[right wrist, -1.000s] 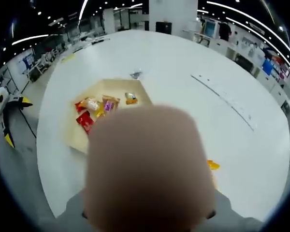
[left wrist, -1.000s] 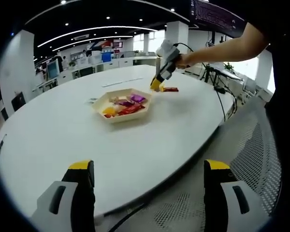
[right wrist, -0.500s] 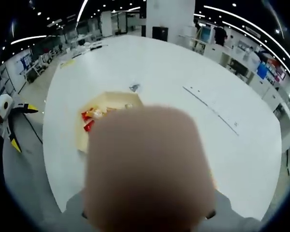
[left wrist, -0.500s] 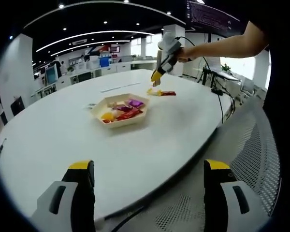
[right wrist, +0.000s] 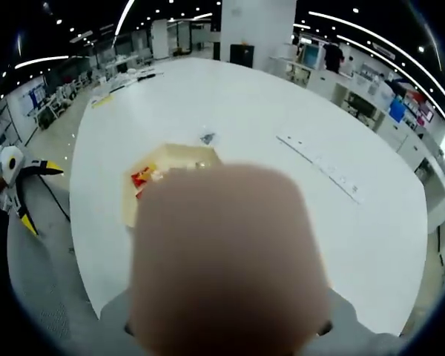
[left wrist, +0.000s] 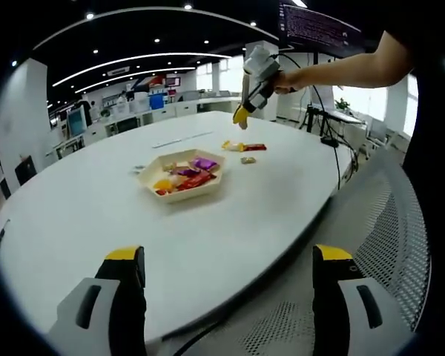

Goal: Place the target food into the container with the food tongs after gripping and lifting it, then release it inside without dropping or visibly crushing the food.

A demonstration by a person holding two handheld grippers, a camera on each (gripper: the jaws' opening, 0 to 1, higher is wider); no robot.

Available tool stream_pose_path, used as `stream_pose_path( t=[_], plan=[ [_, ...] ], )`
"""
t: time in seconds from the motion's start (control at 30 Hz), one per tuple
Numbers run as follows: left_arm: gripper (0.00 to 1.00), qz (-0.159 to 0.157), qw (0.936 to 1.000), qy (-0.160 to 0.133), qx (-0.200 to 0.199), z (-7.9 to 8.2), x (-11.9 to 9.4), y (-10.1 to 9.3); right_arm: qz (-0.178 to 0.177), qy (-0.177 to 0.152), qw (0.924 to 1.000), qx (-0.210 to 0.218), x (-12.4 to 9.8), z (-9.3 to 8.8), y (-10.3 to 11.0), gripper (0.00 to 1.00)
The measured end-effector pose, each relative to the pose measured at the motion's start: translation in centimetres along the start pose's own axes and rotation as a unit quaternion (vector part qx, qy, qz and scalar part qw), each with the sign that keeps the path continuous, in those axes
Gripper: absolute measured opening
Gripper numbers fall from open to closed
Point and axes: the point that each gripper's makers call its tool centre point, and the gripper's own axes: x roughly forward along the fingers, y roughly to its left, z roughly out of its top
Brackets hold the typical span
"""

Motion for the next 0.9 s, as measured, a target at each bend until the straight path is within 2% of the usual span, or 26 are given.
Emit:
stream_pose_path(
  t=[0.1, 0.23, 0.53, 0.9],
  plan=[
    [0.91, 0.001, 1.0000, 0.002, -0.002, -0.1, 0.0, 0.0, 0.011, 0.010, 0.9998, 0.011, 1.3, -1.9, 0.7, 0.23],
    [0.92, 0.000, 1.0000, 0.006, -0.006, -0.2, 0.1, 0.0, 0.018, 0.021, 0.9994, 0.021, 2.6, -3.6, 1.0, 0.23],
    [0.92, 0.003, 0.9998, 0.016, -0.013, -0.5, 0.1, 0.2, 0.028, 0.022, 0.9989, 0.032, 4.0, -4.4, 0.6, 0.24],
    [0.93, 0.007, 0.9995, 0.023, -0.018, -0.7, 0.2, 0.3, 0.033, 0.025, 0.9986, 0.032, 4.5, -5.0, 0.7, 0.25]
  ],
)
